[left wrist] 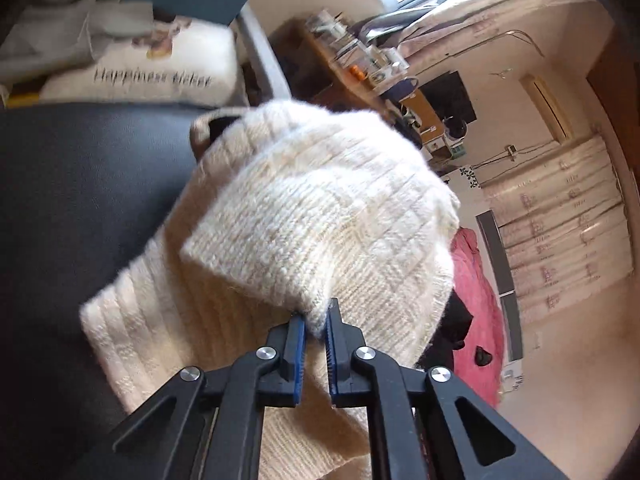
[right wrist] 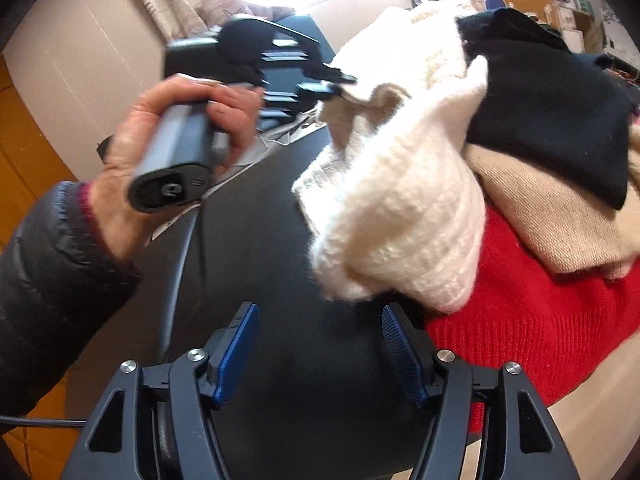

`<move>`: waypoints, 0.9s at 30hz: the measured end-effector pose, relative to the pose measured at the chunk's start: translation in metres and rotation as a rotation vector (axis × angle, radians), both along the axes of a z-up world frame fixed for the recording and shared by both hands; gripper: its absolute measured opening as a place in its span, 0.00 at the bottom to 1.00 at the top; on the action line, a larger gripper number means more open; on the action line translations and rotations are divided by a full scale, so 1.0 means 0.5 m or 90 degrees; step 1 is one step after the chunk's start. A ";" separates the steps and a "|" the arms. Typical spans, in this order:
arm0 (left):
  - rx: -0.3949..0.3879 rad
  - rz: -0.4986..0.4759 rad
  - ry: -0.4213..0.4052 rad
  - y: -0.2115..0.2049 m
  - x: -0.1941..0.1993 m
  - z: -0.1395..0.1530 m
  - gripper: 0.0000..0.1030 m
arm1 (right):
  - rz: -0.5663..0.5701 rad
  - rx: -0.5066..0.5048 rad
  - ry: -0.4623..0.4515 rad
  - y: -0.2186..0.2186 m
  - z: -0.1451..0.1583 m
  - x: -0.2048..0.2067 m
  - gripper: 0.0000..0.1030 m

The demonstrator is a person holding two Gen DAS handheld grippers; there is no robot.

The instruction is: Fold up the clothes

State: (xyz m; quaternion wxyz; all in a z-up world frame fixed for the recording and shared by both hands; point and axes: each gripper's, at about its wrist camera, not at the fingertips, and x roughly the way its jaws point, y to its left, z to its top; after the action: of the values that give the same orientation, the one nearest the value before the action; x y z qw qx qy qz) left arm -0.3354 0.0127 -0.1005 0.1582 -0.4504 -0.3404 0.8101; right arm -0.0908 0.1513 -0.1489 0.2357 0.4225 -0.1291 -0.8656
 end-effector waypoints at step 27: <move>0.065 -0.018 -0.016 -0.262 0.235 0.003 0.35 | 0.049 0.042 0.022 -0.100 0.017 0.076 0.77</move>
State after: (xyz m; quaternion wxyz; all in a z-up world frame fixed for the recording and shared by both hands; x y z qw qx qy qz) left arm -0.2179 -0.1181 -0.0989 0.1880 -0.4566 -0.3769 0.7837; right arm -0.0527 0.1012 -0.1406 0.2569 0.4198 -0.0804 -0.8668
